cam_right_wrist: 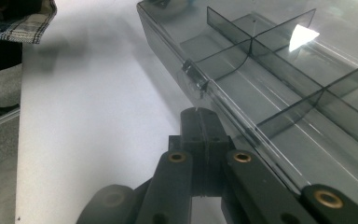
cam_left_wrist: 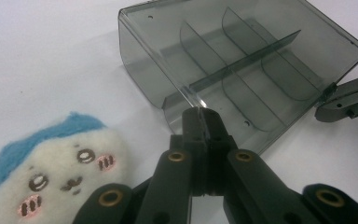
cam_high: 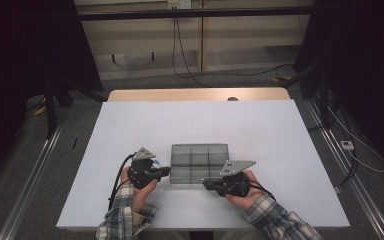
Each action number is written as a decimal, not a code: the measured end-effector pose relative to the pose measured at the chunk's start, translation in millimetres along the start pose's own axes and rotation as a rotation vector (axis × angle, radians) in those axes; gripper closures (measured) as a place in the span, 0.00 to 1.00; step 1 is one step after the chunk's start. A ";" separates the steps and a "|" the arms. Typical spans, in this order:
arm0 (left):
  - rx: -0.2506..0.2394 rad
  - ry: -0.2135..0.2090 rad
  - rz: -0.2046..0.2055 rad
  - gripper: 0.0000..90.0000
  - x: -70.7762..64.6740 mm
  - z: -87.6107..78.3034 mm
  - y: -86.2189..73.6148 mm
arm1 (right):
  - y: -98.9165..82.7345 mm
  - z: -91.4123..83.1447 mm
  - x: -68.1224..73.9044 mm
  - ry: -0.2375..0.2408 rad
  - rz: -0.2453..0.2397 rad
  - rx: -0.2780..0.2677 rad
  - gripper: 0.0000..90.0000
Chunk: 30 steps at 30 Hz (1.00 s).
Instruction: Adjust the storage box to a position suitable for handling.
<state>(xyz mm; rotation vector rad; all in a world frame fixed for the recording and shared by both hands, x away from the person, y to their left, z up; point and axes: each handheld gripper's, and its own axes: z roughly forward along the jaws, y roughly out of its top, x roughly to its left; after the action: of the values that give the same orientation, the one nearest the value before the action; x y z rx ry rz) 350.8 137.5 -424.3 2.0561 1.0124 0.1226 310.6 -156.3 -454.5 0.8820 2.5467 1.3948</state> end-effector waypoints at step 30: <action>-0.119 0.044 -0.005 0.62 1.7 0.6 11.9 | 29.5 -18.3 0.3 -0.080 -0.049 -0.198 1.00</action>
<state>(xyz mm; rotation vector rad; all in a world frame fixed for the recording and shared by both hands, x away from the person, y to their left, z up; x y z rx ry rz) 359.6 134.3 -416.6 1.9505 1.0129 0.2217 316.7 -157.5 -420.4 0.8188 2.3071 1.5321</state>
